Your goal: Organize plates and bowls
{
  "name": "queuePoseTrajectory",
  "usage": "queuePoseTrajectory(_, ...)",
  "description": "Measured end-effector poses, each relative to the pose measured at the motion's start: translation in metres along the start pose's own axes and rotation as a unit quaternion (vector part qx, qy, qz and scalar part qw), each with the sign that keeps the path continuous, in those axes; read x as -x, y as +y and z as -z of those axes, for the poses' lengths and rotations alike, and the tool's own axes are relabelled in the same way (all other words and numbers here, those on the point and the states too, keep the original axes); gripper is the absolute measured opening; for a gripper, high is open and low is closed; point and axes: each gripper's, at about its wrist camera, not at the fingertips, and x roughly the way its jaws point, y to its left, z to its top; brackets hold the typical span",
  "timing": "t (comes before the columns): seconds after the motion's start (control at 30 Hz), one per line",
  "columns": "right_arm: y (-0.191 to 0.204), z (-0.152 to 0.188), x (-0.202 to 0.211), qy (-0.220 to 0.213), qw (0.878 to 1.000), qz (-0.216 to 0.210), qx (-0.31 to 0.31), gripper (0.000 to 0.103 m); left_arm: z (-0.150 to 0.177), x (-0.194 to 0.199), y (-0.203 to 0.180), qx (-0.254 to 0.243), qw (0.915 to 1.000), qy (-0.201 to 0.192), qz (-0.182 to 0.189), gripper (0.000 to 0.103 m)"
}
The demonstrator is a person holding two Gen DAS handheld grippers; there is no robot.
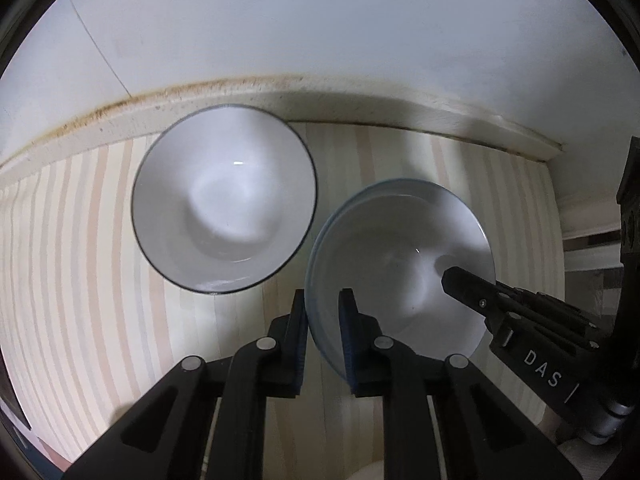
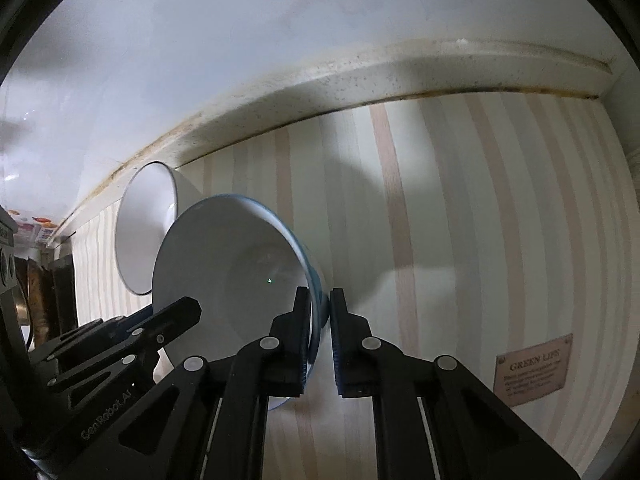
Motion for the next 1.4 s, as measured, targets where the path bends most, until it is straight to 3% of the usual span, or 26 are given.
queuePoseTrajectory(0.23,0.012,0.021,0.041,-0.025,1.0,-0.002,0.009,0.011,0.011,0.043,-0.011,-0.027,0.9992,-0.027,0.012,0.013)
queuePoseTrajectory(0.47,0.021,0.071,0.096,-0.052,0.999,-0.009,0.007,0.011,0.049,0.091,-0.02,-0.067,0.9964,-0.048,0.019,0.013)
queuePoseTrajectory(0.77,0.014,0.145,0.14,-0.059,0.998,-0.009,0.0,0.012,0.111,0.101,-0.031,-0.115,0.9927,-0.026,0.024,0.013)
queuePoseTrajectory(1.1,-0.006,0.206,0.114,-0.015,0.999,-0.002,-0.029,0.012,0.154,0.059,-0.033,-0.133,0.9898,0.043,0.024,0.013)
queuePoseTrajectory(1.4,-0.023,0.222,0.085,0.018,0.999,0.001,-0.048,0.013,0.166,0.036,-0.039,-0.152,0.9863,0.064,0.005,0.013)
